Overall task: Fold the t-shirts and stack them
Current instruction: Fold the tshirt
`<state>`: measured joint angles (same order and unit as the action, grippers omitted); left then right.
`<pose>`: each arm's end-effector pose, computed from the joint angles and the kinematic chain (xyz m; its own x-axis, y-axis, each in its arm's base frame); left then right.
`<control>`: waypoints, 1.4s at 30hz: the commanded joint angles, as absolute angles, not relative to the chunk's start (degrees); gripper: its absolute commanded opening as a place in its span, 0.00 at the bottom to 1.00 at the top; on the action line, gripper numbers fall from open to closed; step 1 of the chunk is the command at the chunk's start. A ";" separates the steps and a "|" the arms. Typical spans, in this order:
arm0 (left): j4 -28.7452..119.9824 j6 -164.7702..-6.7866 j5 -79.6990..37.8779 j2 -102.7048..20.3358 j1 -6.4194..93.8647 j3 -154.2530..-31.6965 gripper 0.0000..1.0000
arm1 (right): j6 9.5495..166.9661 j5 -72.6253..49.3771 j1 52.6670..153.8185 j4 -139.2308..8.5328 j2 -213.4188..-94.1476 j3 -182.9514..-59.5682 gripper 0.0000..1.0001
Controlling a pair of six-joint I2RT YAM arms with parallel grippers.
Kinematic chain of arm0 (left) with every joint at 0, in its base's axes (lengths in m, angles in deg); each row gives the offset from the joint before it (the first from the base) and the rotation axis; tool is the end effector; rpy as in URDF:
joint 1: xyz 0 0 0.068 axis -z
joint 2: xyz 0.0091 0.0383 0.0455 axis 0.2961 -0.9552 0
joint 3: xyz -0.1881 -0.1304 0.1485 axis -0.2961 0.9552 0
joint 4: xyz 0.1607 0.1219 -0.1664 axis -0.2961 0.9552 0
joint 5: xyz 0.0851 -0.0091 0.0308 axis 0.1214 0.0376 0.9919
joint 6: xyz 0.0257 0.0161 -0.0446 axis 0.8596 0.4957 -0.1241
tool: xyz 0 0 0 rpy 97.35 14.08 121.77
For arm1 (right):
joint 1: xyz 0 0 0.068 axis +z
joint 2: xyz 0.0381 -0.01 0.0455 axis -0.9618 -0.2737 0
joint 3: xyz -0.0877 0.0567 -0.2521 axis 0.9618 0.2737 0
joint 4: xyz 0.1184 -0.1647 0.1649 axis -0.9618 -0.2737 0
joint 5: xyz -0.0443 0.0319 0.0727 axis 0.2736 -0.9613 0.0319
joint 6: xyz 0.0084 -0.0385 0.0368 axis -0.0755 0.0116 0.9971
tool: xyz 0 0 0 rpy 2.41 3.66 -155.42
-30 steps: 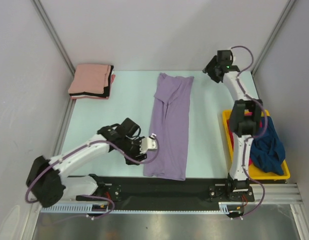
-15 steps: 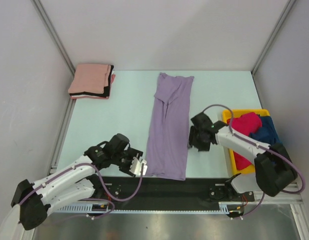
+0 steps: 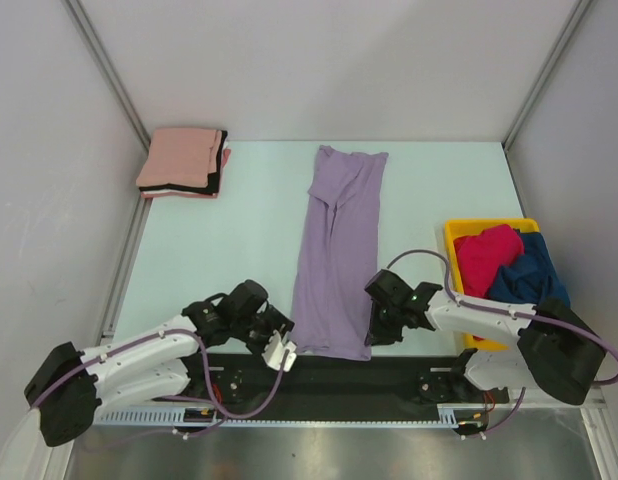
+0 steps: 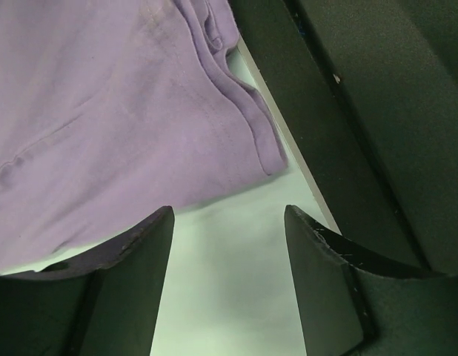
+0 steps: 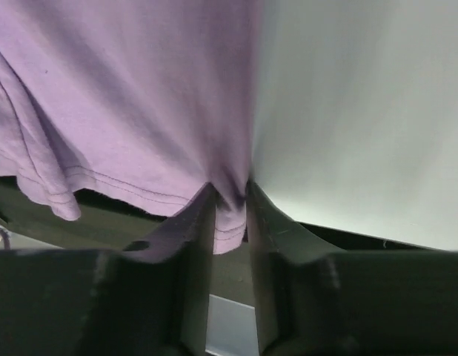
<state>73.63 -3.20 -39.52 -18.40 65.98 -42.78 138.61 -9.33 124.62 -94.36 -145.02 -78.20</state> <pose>0.0930 -0.1306 0.1618 0.6104 0.5832 -0.5360 0.7919 -0.4628 0.3983 0.1279 0.1604 0.1521 -0.9858 0.1192 -0.1180 0.0722 0.9364 0.3435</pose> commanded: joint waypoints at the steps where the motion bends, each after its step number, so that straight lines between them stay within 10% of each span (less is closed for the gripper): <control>1: 69.08 -1.86 -40.34 -18.86 67.67 -42.08 0.68 | 139.98 -11.54 124.74 -91.56 -146.00 -77.27 0.14; 4: 67.33 -3.18 -40.25 -19.92 70.13 -42.25 0.67 | 139.80 -9.00 124.22 -96.56 -143.73 -76.57 0.00; 13: 63.19 -1.09 -37.61 -23.61 76.90 -40.41 0.59 | 138.66 -7.94 121.49 -102.28 -133.80 -72.17 0.01; 17: 61.35 0.51 -36.64 -24.40 77.16 -39.52 0.56 | 137.52 -11.28 121.58 -99.03 -133.52 -71.90 0.42; 21: 58.28 -0.11 -37.00 -25.19 78.04 -39.97 0.56 | 137.43 -11.02 122.45 -102.28 -132.65 -71.64 0.47; 28: 52.14 3.41 -36.82 -27.47 79.80 -37.25 0.39 | 137.87 -15.58 123.25 -96.05 -133.69 -70.32 0.17; 32: 49.83 0.87 -36.73 -28.01 79.80 -37.94 0.00 | 135.68 -16.29 122.20 -97.62 -134.14 -73.03 0.00; 42: 53.95 -26.99 -42.25 -26.95 66.46 -51.12 0.00 | 123.38 -18.22 105.77 -104.39 -136.32 -86.30 0.00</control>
